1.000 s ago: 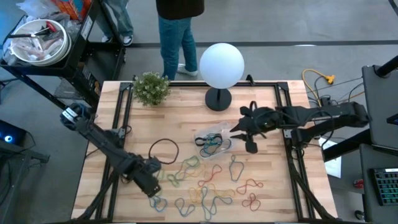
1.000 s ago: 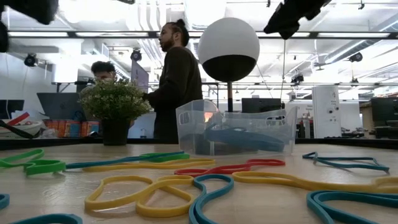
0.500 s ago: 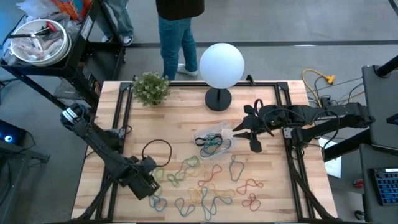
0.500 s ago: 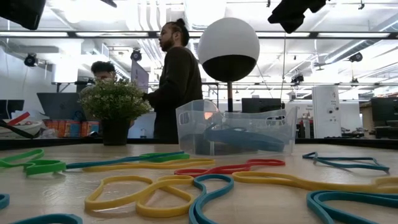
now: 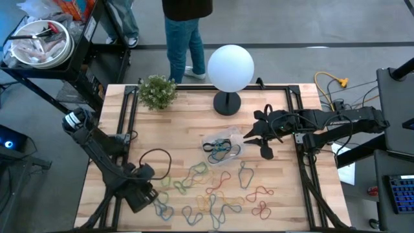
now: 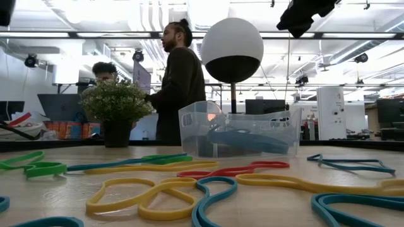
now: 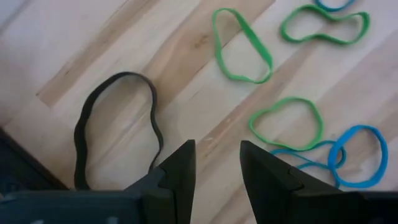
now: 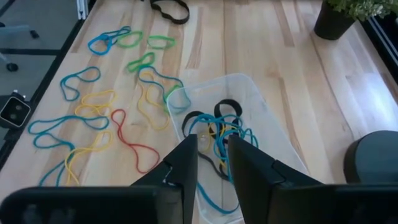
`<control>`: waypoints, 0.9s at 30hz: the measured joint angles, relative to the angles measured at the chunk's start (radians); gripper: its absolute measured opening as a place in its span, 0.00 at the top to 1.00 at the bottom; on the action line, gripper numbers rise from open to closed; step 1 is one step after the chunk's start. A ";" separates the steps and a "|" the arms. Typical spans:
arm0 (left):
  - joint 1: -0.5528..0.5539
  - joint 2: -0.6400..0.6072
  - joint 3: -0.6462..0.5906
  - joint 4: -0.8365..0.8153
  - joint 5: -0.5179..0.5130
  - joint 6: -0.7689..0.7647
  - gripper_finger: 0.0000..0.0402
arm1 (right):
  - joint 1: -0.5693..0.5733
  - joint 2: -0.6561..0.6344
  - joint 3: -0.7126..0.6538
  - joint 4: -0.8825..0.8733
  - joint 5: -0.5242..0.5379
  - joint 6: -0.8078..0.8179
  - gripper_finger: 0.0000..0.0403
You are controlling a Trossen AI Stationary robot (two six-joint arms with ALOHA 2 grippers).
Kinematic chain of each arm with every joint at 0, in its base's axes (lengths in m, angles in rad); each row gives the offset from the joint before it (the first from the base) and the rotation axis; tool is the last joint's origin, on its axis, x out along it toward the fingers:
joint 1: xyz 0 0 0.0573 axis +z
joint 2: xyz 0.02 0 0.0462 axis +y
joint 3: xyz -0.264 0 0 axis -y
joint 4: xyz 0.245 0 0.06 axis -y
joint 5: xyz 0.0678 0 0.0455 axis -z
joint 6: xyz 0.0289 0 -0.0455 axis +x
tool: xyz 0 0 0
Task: Pick and place rubber bands into bin
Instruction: Put the black rubber band into the transparent bin
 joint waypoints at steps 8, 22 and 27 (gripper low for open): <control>-0.090 -0.004 -0.036 0.012 -0.096 0.008 0.73 | 0.000 0.000 0.000 0.010 0.001 -0.006 0.82; -0.098 -0.008 -0.202 0.122 -0.016 -0.070 0.73 | 0.000 0.000 0.000 0.009 0.001 -0.004 0.83; -0.098 0.000 -0.266 0.268 -0.005 -0.071 0.73 | 0.000 0.000 0.000 0.009 0.001 0.000 0.83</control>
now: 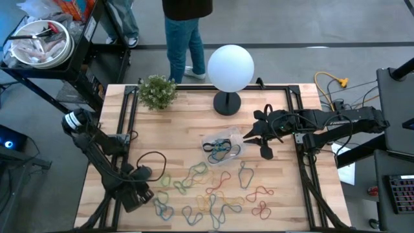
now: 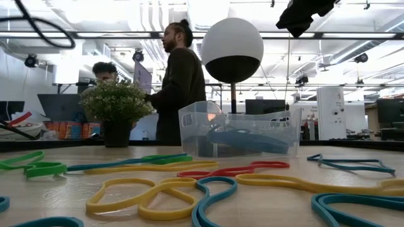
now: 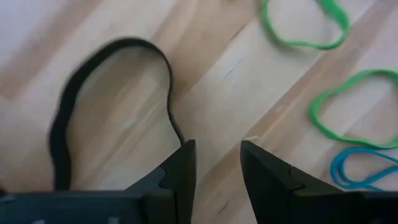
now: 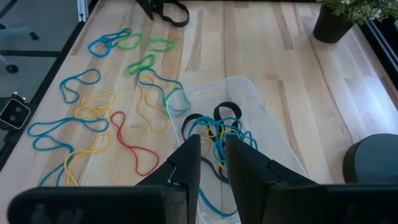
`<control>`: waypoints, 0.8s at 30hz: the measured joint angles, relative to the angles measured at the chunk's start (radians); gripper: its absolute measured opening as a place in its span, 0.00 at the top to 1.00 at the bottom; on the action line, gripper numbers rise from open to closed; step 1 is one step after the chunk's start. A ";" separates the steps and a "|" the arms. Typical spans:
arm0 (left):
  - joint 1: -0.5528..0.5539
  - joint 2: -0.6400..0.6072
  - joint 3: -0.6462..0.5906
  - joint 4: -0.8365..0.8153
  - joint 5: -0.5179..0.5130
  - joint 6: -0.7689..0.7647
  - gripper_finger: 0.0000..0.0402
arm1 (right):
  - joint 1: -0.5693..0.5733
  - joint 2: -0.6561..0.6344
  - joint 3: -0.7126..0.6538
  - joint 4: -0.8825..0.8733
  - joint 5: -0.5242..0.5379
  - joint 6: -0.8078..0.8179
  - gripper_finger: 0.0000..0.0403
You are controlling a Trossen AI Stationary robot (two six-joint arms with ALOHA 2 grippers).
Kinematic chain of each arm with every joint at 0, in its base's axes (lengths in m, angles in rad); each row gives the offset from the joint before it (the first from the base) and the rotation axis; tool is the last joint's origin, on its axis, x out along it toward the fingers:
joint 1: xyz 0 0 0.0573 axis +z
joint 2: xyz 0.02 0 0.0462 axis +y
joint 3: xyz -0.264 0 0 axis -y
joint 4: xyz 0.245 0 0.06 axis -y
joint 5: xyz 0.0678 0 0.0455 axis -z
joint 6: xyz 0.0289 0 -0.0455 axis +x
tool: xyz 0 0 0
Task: Pick and place rubber bands into bin
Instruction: Put the black rubber band into the transparent bin
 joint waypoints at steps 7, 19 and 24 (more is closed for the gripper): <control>0.000 0.004 -0.024 0.006 0.034 -0.001 0.73 | 0.000 0.000 0.000 0.000 0.000 0.030 0.81; -0.040 -0.013 0.027 -0.025 0.046 0.068 0.73 | 0.006 0.000 0.000 -0.001 0.000 0.044 0.82; -0.039 -0.013 0.024 -0.085 0.043 0.054 0.73 | 0.007 0.000 -0.002 0.000 0.000 0.046 0.81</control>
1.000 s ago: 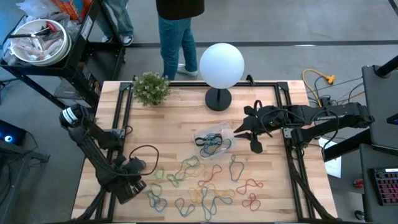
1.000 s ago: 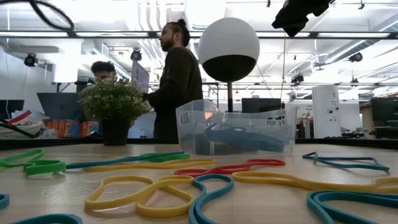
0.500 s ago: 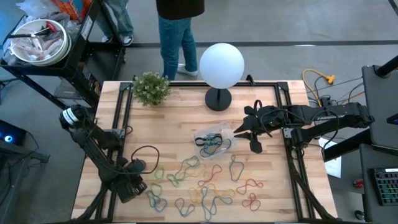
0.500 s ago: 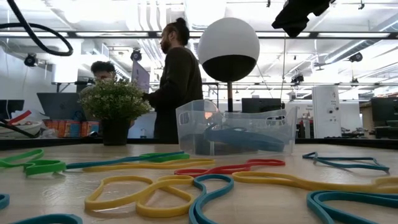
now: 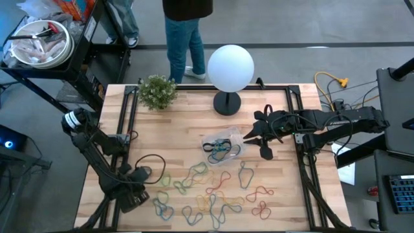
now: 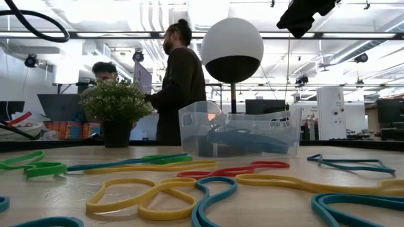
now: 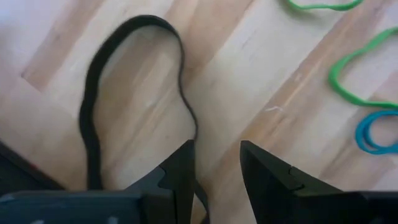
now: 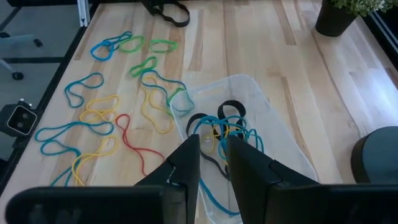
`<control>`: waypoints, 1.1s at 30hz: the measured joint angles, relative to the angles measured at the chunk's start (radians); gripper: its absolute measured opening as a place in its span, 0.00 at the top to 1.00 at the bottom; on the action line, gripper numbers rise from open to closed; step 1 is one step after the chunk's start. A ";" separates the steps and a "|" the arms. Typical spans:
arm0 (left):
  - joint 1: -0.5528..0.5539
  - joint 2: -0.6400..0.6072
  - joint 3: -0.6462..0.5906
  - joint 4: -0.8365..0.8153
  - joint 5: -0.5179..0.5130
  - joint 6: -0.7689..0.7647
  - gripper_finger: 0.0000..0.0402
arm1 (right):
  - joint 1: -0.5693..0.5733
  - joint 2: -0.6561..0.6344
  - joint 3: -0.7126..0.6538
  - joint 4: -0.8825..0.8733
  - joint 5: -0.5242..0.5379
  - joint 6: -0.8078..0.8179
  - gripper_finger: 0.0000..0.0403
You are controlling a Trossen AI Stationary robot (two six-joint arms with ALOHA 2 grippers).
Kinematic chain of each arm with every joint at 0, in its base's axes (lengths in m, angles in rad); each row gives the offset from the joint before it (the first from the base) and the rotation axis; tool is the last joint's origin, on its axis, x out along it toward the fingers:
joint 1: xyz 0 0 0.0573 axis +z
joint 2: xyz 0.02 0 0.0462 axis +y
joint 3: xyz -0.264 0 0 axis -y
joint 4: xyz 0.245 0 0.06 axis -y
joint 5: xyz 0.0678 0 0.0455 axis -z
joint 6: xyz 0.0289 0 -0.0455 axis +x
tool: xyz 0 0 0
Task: Pick and place rubber bands into bin
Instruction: Put the black rubber band into the transparent bin
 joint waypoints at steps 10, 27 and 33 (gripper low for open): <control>0.000 0.003 -0.048 -0.015 -0.016 0.003 0.73 | 0.000 0.000 -0.008 0.009 0.000 0.001 0.82; 0.002 -0.002 -0.122 0.136 -0.023 -0.027 0.86 | 0.015 0.000 -0.010 0.028 0.000 0.050 0.82; 0.002 -0.029 -0.126 0.145 -0.017 -0.028 0.99 | 0.015 0.000 -0.010 0.029 0.000 0.066 0.83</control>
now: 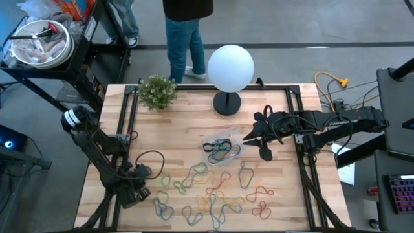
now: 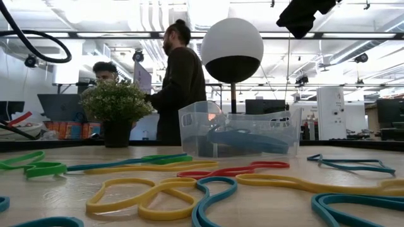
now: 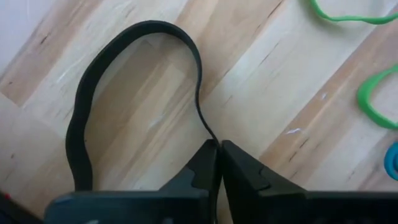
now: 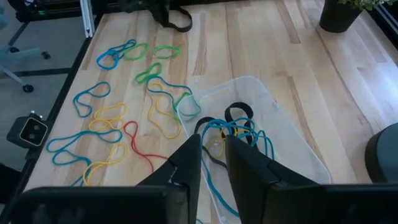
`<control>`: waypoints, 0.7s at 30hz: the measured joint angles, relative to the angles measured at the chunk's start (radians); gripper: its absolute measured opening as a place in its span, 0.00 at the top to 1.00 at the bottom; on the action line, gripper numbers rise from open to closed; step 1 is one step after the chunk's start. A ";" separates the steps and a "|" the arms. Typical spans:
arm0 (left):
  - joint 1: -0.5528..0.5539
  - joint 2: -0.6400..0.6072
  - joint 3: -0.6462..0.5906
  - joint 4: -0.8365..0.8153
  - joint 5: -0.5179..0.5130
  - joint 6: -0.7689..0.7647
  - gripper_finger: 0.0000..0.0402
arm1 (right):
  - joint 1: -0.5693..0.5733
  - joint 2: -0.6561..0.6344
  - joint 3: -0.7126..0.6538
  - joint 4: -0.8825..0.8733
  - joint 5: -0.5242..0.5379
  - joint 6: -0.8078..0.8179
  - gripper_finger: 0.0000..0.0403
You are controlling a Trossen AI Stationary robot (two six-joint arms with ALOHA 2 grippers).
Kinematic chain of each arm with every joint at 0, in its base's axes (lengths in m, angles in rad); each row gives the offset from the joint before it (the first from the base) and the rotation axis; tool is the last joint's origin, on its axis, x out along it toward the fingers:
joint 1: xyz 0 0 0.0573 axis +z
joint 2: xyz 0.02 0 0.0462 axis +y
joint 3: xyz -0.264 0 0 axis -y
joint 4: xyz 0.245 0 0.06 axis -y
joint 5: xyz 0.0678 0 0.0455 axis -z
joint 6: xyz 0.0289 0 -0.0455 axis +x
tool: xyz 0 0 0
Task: Pick and place rubber bands into bin
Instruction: Put the black rubber band into the transparent bin
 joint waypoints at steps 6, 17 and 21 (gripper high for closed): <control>0.003 -0.066 0.015 0.001 -0.038 0.000 1.00 | 0.000 0.000 0.000 0.002 0.003 0.015 0.83; 0.018 -0.206 0.055 -0.004 -0.318 0.002 1.00 | 0.000 0.000 0.000 0.012 0.008 0.043 0.83; 0.042 -0.254 0.064 -0.004 -0.412 0.037 1.00 | 0.000 0.000 0.000 0.025 0.010 0.036 0.83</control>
